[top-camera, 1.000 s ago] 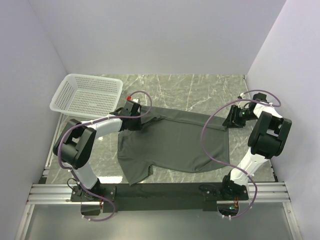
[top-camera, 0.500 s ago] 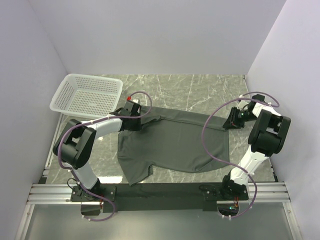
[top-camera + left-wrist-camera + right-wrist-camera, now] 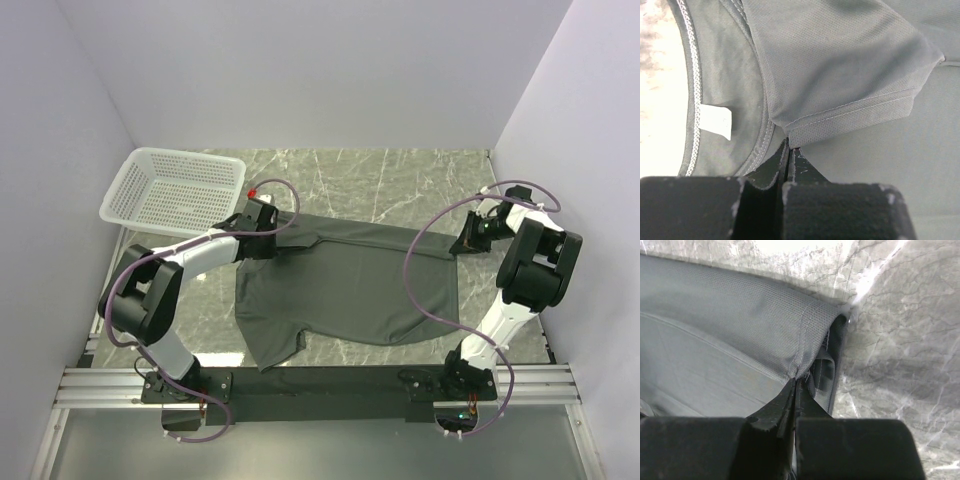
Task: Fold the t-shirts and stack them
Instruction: Fold the tshirt
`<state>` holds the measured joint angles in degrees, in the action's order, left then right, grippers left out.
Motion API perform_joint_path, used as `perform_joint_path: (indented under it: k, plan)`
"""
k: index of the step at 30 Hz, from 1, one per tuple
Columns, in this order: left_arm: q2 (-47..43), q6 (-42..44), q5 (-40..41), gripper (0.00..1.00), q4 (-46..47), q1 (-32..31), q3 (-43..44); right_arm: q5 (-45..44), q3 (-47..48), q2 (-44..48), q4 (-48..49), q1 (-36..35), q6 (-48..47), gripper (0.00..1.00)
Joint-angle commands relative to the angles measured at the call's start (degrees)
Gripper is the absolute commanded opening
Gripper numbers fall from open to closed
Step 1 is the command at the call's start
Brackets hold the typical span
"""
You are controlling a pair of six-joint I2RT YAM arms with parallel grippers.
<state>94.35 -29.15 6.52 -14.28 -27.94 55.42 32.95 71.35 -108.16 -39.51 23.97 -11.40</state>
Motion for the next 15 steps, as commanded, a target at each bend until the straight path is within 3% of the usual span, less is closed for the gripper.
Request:
perform_joint_path:
  k: [1, 15]
  plan:
    - [-2.2, 1.3, 1.3, 0.01, -0.8, 0.2, -0.1, -0.2, 2.7, 1.4, 0.5, 0.8, -0.6, 0.00]
    - [-3.0, 1.5, 1.5, 0.03, -1.4, 0.3, -0.1, 3.0, 4.5, 2.9, -0.7, 2.6, -1.7, 0.00]
